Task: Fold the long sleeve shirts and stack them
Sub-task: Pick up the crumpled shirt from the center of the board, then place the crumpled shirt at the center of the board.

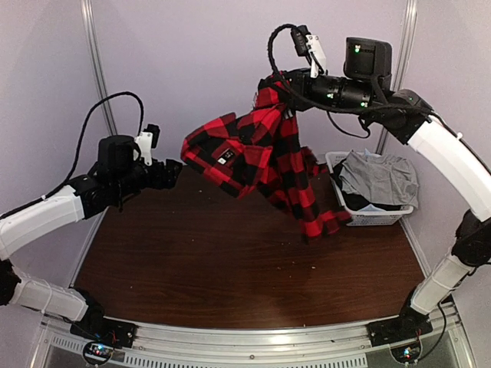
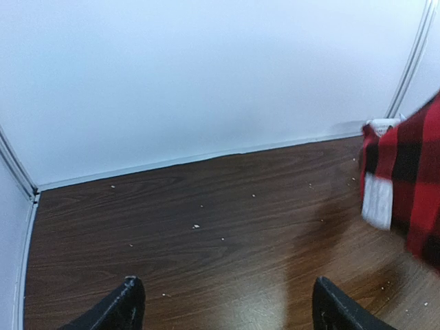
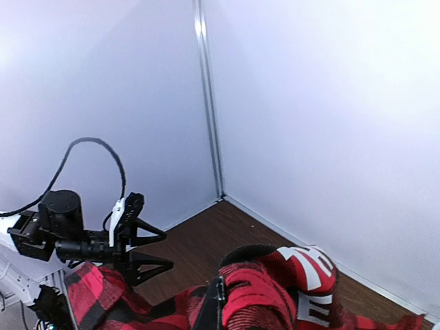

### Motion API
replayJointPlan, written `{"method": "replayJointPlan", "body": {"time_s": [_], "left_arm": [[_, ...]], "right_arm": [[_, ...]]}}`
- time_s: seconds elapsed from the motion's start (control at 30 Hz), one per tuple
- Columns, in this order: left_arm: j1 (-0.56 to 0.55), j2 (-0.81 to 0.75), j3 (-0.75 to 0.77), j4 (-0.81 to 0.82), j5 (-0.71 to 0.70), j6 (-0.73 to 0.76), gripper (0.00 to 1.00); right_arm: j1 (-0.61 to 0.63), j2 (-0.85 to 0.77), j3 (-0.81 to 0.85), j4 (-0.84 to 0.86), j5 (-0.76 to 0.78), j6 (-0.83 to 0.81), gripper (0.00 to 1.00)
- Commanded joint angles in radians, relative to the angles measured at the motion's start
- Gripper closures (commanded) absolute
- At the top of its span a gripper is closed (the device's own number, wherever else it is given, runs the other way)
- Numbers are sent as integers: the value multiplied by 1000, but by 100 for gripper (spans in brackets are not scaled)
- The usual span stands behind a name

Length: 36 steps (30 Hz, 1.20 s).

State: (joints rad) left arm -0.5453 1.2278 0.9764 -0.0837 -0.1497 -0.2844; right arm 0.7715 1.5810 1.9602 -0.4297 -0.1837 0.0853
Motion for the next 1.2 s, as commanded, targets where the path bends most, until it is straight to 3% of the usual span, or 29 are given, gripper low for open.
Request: {"method": "replayJointPlan", "body": {"time_s": [0.0, 0.13, 0.27, 0.37, 0.4, 0.53, 0.6, 0.7, 0.83, 0.97, 1.17], "left_arm": [[8, -80, -38, 19, -128, -33, 14], [12, -152, -72, 7, -223, -61, 13], [19, -174, -84, -20, -269, -68, 13], [19, -157, -82, -21, -209, -38, 13], [20, -147, -81, -17, -176, -27, 13], [19, -82, -77, -4, -17, 9, 13], [15, -48, -84, 6, 37, 20, 13], [2, -4, -103, 26, 71, 36, 13], [-1, 48, -141, 74, 98, 32, 13], [-1, 109, -165, 130, 122, 32, 13], [-1, 252, -130, 114, 165, 26, 13]], "right_arm": [[23, 73, -12, 27, -93, 26, 98], [21, 167, 8, 27, -16, 45, 86], [-16, 266, 15, -1, 71, 95, 92], [-103, 287, -51, -5, 78, 140, 91], [-137, 281, -94, 4, 81, 149, 87], [-275, 246, -248, 1, 200, 157, 50], [-287, 213, -312, -4, 295, 130, 32], [-256, 129, -445, 55, 242, 88, 16], [-149, 62, -606, 144, 123, 14, 12], [-75, 106, -672, 177, 41, -24, 12], [-61, 162, -722, 178, 118, 52, 12]]}}
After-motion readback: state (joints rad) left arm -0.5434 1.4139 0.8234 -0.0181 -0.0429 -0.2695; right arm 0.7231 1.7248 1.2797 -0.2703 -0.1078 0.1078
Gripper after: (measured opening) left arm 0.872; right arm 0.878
